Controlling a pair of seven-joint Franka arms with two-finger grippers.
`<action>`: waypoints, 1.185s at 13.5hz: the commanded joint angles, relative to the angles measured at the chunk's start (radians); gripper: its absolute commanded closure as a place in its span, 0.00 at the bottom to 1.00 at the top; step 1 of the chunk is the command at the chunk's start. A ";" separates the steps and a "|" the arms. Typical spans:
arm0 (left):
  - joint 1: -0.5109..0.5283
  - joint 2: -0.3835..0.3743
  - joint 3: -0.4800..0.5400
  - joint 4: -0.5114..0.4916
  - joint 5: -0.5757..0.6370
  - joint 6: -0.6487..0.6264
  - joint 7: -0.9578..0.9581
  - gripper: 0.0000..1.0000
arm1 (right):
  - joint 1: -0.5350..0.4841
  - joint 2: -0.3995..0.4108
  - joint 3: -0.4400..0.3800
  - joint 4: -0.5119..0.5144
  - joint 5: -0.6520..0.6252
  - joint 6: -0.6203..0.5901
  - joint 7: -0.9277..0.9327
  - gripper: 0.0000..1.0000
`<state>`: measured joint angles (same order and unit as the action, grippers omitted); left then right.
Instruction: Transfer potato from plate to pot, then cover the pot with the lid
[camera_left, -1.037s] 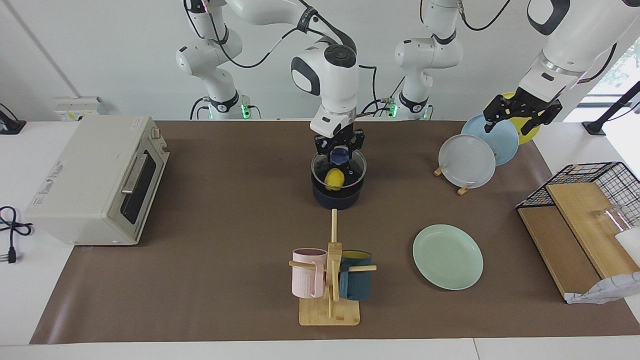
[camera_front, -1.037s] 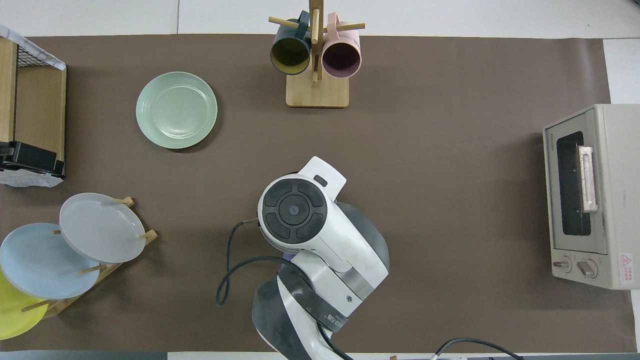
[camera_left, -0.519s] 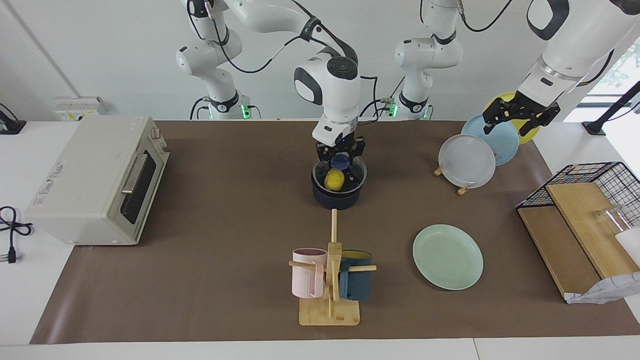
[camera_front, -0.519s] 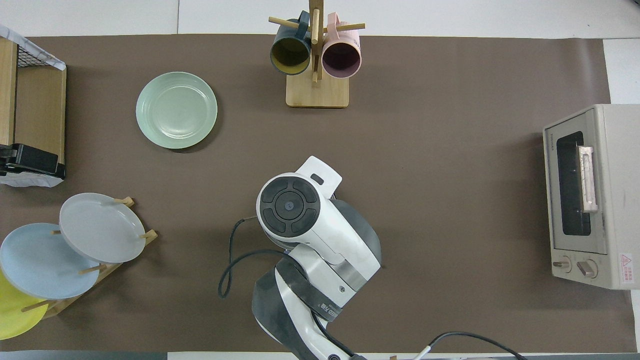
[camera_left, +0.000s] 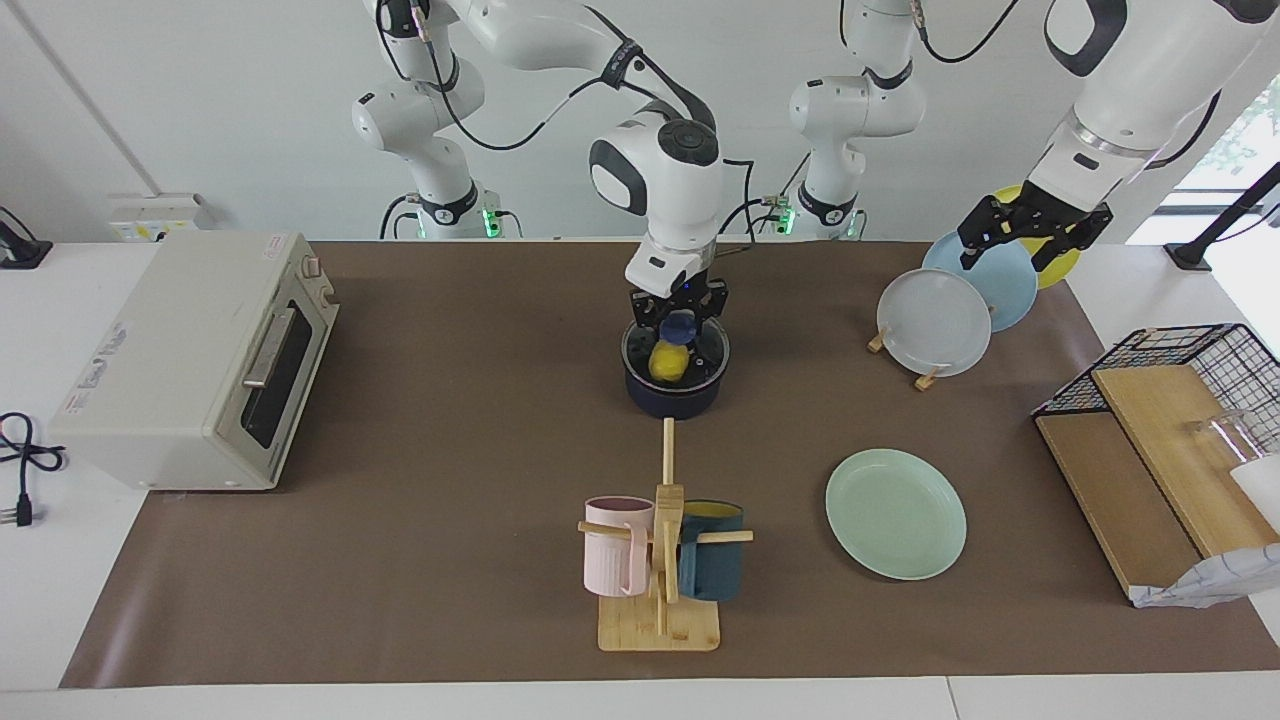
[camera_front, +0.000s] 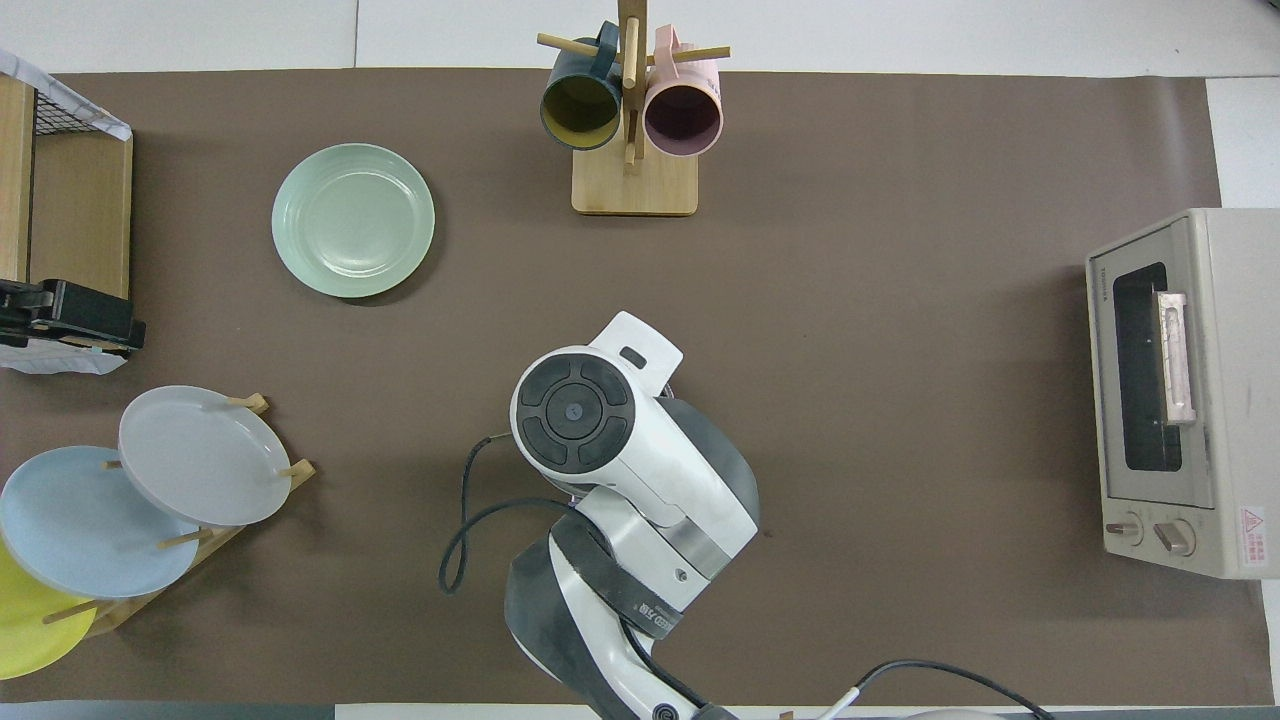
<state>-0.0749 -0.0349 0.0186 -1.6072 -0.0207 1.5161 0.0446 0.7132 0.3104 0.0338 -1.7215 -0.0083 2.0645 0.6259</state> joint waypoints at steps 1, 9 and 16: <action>-0.003 0.007 -0.002 0.015 0.021 0.007 -0.011 0.00 | 0.015 0.006 0.001 0.000 -0.018 0.022 0.003 1.00; -0.009 0.006 0.011 0.009 0.015 -0.020 -0.006 0.00 | 0.023 0.015 0.001 0.000 -0.067 0.022 0.003 1.00; 0.001 -0.002 0.009 -0.002 0.016 -0.007 -0.017 0.00 | 0.012 0.016 0.000 0.002 -0.088 0.022 -0.009 1.00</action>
<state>-0.0742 -0.0338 0.0252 -1.6075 -0.0207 1.5132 0.0408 0.7343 0.3167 0.0297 -1.7211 -0.0741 2.0721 0.6256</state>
